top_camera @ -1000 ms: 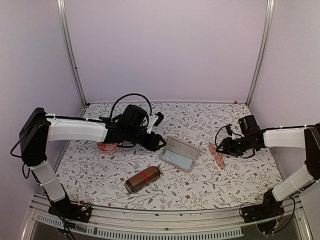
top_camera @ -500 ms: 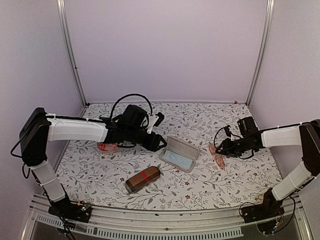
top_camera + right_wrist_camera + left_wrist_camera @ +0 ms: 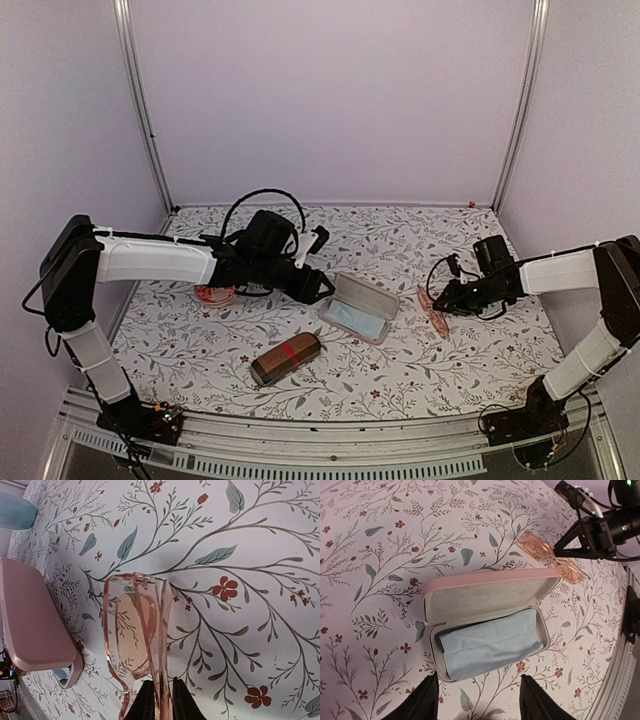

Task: Organize the sunglasses
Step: Pick up the sunglasses from the center of the board, then place the sunglasses in the sunglasses case.

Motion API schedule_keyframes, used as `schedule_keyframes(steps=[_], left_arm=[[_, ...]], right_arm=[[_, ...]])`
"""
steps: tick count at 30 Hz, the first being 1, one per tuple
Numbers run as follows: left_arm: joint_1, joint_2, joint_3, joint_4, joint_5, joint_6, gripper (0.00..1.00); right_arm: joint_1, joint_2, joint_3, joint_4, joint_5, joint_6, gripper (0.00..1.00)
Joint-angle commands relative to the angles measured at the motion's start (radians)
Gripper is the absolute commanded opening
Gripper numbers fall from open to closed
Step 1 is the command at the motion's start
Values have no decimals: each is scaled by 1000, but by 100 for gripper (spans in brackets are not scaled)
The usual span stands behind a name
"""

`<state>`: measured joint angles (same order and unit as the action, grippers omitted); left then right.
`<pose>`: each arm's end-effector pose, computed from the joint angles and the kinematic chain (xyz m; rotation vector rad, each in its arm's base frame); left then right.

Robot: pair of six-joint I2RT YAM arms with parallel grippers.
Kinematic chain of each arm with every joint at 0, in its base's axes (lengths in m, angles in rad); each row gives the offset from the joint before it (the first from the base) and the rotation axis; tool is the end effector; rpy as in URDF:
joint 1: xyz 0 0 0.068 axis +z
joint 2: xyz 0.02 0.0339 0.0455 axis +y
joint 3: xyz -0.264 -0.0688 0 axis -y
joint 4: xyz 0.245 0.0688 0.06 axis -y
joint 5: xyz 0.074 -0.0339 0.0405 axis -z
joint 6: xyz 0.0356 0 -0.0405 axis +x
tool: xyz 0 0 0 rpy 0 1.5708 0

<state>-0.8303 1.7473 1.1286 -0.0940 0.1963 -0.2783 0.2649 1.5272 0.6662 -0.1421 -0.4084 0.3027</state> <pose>0.2534 -0.2875 0.2090 0.7568 2.2761 -0.7776 0.2579 0.0846 0.1406 -0.1086 2.6180 0.7336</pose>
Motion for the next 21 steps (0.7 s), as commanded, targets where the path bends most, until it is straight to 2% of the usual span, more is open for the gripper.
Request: schedule_keyframes(steps=[1,10,16,21], left_arm=[[9,12,10,13,6,-1,56],[9,11,21,1,2,2,57],[12,6,32,5,11,8,57],[33,-24,4,79,85,-12,57]], right_arm=[[-6,5,1,17,-20,-12,12],[-6,9,16,1,-27,-28,1],[-7,-69,44,-59,-66,-52,0],[39,-167,94,-141,-103,-91,0]])
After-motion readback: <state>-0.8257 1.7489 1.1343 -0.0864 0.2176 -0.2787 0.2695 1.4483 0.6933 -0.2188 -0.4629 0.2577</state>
